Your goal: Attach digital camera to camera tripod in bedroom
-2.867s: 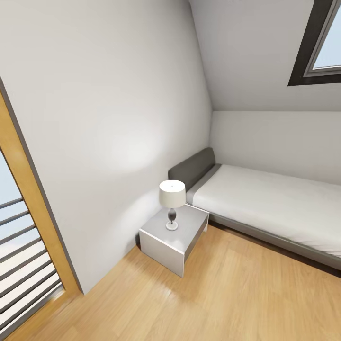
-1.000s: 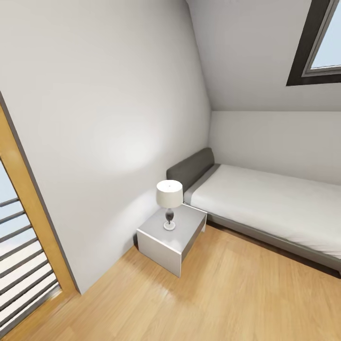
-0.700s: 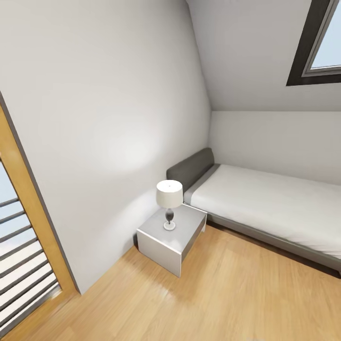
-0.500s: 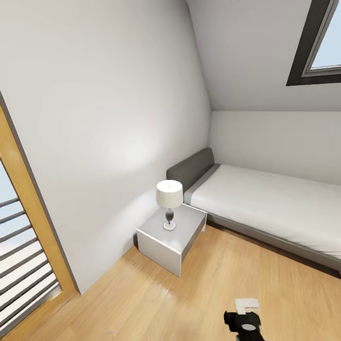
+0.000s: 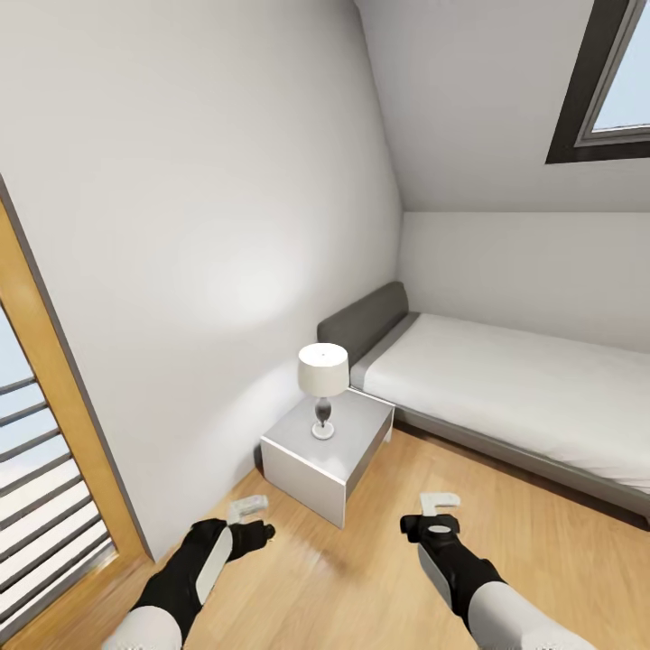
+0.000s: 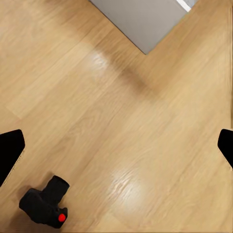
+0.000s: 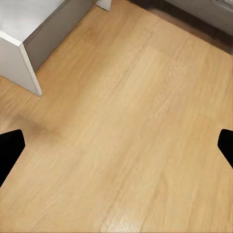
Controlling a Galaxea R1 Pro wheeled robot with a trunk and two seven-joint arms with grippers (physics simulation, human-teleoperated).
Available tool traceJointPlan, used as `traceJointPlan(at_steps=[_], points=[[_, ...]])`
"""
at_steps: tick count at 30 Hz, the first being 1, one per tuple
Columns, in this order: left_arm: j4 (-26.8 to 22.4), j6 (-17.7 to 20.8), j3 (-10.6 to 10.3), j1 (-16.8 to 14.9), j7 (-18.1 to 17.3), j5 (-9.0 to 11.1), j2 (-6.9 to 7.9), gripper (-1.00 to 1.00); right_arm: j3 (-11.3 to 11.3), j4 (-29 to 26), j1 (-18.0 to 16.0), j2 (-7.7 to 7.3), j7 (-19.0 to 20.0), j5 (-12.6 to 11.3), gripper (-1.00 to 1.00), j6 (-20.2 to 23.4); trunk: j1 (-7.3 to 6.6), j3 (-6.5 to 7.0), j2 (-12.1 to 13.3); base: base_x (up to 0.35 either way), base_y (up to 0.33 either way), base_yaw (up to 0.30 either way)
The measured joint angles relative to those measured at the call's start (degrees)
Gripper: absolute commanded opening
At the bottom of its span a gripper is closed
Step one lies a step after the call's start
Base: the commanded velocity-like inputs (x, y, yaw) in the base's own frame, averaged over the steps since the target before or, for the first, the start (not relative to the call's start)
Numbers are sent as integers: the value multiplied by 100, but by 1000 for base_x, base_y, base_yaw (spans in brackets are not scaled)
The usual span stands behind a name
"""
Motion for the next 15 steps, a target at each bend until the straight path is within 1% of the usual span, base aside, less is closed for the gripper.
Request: traceJointPlan(at_steps=[3, 5, 6, 8, 11, 12, 15], points=[[-91, -1, 4, -16, 35, 15, -32, 100, 16, -7, -10, -13, 4, 18, 100, 60, 0, 0, 0, 0, 0, 0], [-142, -2, 5, -22, 58, 25, -81, 100, 20, -14, -13, -10, 0, 39, 100, 126, 0, 0, 0, 0, 0, 0], [-177, -2, 6, -26, 91, 26, -152, 100, 16, -39, -16, -11, -3, 51, 100, 203, 0, 0, 0, 0, 0, 0], [-202, -1, 6, -28, 142, 16, -231, 100, 6, -91, -16, -10, -5, 58, 100, 287, 0, 0, 0, 0, 0, 0], [-230, 0, 2, -30, 266, 14, -315, 100, -11, -262, -17, -7, -8, 61, 100, 413, 0, 0, 0, 0, 0, 0], [-245, 1, -2, -31, 362, 21, -350, 100, -12, -312, -17, -6, -8, 55, 100, 433, 0, 0, 0, 0, 0, 0], [-267, 2, -6, -32, 491, 32, -383, 100, -13, -424, -18, -1, -8, 38, 100, 475, 0, 0, 0, 0, 0, 0]])
